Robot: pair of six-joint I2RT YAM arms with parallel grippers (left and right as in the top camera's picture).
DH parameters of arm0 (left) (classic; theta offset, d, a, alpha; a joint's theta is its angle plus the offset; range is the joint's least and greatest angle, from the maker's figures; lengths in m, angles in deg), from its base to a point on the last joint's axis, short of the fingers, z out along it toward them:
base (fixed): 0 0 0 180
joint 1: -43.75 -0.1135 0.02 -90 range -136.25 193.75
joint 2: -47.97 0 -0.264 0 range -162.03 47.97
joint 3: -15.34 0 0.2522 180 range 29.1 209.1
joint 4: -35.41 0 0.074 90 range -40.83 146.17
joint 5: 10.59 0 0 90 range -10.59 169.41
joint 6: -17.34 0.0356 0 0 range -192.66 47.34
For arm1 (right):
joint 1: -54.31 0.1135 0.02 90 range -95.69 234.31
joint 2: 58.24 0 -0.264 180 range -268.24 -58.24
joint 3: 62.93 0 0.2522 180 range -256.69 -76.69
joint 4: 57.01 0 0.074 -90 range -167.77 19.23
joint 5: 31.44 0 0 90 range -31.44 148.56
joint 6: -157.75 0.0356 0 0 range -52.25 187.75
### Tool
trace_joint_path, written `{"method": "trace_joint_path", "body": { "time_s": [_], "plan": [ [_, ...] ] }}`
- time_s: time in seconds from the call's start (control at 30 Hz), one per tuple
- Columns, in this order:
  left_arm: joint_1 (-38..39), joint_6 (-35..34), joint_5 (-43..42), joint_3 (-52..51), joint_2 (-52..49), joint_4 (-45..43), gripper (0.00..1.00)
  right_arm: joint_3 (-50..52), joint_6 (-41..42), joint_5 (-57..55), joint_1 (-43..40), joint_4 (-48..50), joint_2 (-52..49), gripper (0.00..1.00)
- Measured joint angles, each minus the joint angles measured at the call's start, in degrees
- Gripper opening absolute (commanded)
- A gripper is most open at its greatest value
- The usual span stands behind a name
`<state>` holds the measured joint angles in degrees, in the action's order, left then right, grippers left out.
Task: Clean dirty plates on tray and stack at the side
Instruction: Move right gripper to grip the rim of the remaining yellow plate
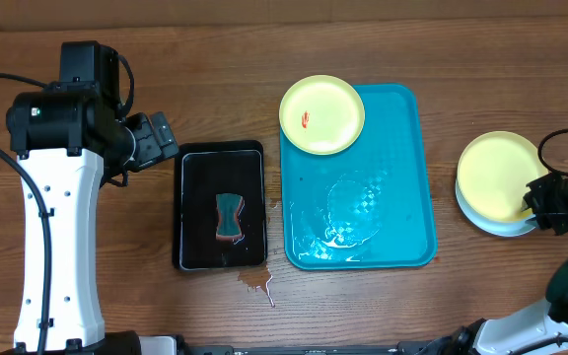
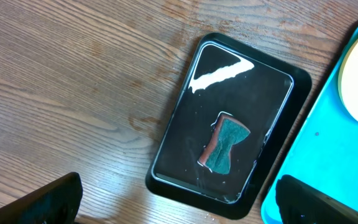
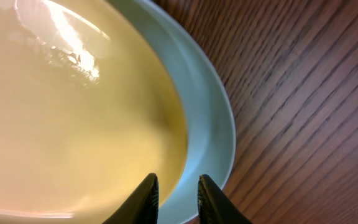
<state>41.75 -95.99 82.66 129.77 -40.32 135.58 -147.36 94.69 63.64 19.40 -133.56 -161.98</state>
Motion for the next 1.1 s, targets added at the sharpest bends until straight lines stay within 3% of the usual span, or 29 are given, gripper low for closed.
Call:
{"method": "trace_joint_path", "body": {
  "time_s": [0.1,0.27,0.47,0.6,0.8,1.1],
  "plan": [
    [0.00,0.00,0.00,0.00,0.00,0.02,1.00,0.22,-0.52,0.00,1.60,-0.72,1.79,0.29],
    [0.00,0.00,0.00,0.00,0.00,0.00,1.00,0.61,-1.53,0.17,10.64,-0.83,13.46,0.34],
    [0.00,0.00,0.00,0.00,0.00,0.00,1.00,0.61,-9.40,2.93,29.94,7.76,28.76,0.41],
    [0.00,0.00,0.00,0.00,0.00,0.02,1.00,0.59,-14.32,3.91,42.32,14.40,32.52,0.45],
    [0.00,0.00,0.00,0.00,0.00,0.02,1.00,0.59,-16.90,2.60,50.51,24.44,26.14,0.49],
    [0.00,0.00,0.00,0.00,0.00,-0.02,1.00,-5.79,-17.77,1.62,48.22,31.45,-0.68,0.55]
  ]
}}
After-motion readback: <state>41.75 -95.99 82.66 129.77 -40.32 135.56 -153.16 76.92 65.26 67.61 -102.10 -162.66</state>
